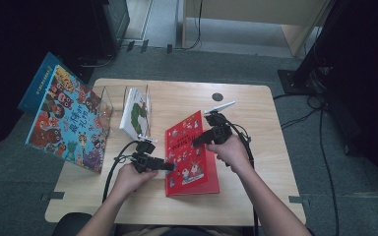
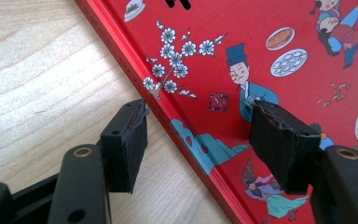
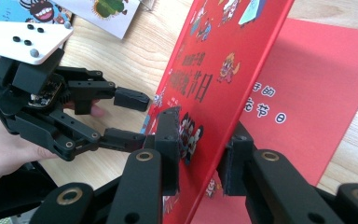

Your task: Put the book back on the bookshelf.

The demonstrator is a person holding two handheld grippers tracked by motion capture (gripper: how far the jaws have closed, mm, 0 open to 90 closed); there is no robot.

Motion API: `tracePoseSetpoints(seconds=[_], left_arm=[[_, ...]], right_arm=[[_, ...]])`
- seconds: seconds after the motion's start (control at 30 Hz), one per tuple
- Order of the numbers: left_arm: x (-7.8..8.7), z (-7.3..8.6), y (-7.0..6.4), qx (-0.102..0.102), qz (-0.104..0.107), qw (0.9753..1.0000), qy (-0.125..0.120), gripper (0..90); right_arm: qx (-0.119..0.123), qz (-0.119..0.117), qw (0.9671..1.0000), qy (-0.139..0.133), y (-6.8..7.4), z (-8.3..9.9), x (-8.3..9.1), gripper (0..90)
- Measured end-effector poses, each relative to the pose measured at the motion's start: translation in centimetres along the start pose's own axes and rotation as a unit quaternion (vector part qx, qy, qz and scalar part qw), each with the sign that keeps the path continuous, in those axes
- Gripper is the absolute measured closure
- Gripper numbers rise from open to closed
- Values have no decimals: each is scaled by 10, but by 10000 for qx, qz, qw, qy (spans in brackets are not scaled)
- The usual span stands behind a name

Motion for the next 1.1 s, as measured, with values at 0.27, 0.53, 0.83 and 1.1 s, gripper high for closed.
tracePoseSetpoints(seconds=[0.27,0.53,0.83,1.1], left_arm=[[0,-1,-1,95,107,9999,-69,337],[-1,-1,-3,122,171,9998,-57,258],[0,-3,0,182,55,9997,-126,290],[2,-5,4,205,-12,9995,-226,287]], right_arm=[[-32,-185,9998,58,3,-4,-2,778],[28,-164,9999,16,8,-12,2,822],[89,-105,9998,171,14,-16,5,856],[251,-23,9990,370,24,-16,11,885]])
Point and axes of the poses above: each handheld gripper's, and its own axes: x roughly backward along the jaws, z roughly out of its underside, y roughly to its left, the point moved 9 cm from there along -x, roughly forward along the jaws, and after that the axes turned 3 degrees about x, right-handed, at the moved point
